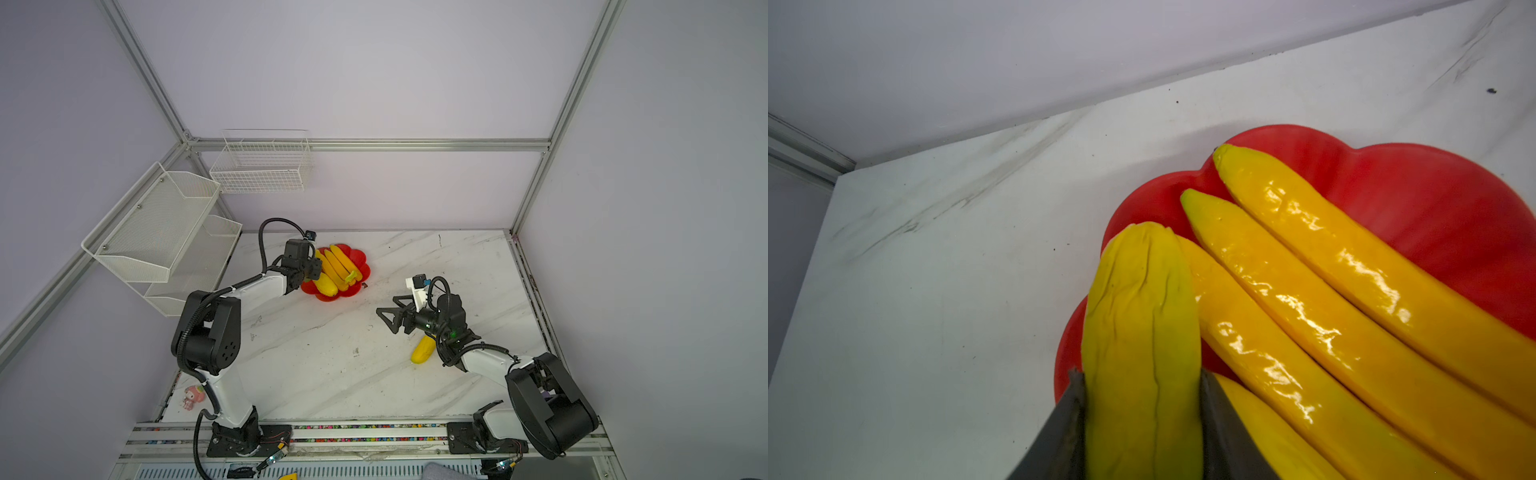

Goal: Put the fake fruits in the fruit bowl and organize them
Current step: 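Lower the papaya into the bowl beside the bananas and release it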

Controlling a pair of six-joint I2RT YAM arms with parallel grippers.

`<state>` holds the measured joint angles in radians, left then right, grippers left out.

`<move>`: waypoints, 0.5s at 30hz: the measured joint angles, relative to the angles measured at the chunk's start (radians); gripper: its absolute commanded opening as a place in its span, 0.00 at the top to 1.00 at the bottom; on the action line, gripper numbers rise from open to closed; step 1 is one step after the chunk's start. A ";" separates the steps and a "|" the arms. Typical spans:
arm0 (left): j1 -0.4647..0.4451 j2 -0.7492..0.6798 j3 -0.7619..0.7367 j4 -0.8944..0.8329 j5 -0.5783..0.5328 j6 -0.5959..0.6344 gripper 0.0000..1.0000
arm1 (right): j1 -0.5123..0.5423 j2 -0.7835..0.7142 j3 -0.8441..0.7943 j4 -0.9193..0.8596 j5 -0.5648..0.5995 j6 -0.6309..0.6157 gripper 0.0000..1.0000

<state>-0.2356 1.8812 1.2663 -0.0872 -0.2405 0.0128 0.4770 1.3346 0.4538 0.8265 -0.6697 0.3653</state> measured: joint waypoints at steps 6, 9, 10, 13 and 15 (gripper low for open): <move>0.000 0.013 0.002 -0.014 -0.001 0.000 0.59 | 0.000 0.001 0.010 0.000 0.000 -0.008 0.03; 0.000 0.013 0.009 -0.020 -0.003 0.003 0.56 | 0.000 0.001 0.012 0.000 0.000 -0.010 0.03; 0.000 0.013 0.012 -0.024 -0.003 0.007 0.55 | 0.000 0.002 0.012 0.000 0.000 -0.011 0.03; 0.000 0.013 0.019 -0.034 -0.003 0.009 0.50 | 0.000 0.004 0.012 0.000 0.000 -0.012 0.03; 0.000 0.013 0.019 -0.039 -0.003 0.008 0.48 | 0.000 0.006 0.014 0.000 0.000 -0.012 0.03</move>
<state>-0.2356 1.8946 1.2850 -0.1265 -0.2440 0.0212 0.4774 1.3411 0.4675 0.8265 -0.6697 0.3534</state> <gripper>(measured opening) 0.510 0.972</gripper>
